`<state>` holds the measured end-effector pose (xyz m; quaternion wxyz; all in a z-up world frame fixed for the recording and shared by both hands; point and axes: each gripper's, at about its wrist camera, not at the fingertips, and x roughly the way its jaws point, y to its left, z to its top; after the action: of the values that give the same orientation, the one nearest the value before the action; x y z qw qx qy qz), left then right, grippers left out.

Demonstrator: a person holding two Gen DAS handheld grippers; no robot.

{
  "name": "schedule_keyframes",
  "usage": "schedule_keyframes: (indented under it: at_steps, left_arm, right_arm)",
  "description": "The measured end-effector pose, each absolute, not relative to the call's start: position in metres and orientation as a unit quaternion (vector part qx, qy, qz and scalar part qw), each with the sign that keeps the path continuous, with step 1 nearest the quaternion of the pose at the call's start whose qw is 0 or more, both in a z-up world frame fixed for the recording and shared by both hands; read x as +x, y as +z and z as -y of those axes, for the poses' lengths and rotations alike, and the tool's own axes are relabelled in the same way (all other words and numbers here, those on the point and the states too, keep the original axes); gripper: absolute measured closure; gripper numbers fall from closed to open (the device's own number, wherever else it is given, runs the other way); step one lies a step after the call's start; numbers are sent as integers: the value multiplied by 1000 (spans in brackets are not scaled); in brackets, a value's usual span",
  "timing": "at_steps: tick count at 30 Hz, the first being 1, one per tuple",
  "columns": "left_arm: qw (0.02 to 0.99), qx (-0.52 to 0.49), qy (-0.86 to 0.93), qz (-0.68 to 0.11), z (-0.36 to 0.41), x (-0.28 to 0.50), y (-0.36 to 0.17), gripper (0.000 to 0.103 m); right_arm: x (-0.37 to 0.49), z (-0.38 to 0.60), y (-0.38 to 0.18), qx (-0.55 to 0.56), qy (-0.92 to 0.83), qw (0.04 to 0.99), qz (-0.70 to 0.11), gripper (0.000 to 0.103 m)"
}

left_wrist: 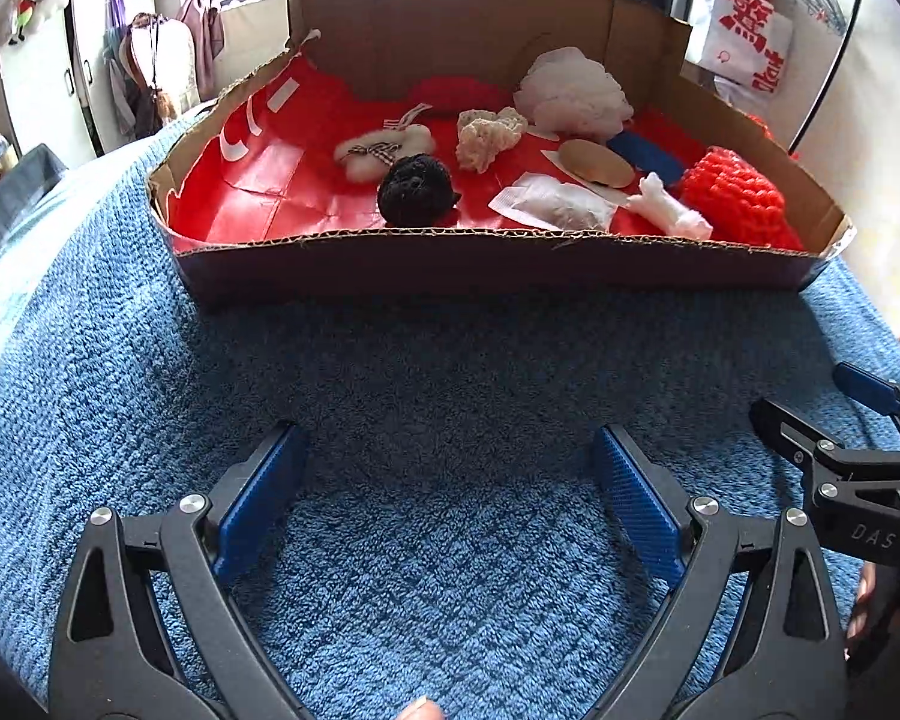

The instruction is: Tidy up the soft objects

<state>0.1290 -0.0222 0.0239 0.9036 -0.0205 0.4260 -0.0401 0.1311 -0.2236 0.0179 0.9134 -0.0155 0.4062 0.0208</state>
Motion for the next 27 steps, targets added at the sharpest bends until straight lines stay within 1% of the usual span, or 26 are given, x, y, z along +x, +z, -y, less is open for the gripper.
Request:
schedule_keyframes:
  at_steps: [8, 27]
  left_arm:
    - [903, 7, -21, -430, 33, 134, 17, 0]
    - [901, 5, -22, -433, 31, 140, 15, 0]
  right_arm:
    - [131, 229, 13, -1, 15, 915, -403, 0]
    - [131, 230, 13, -2, 18, 915, -403, 0]
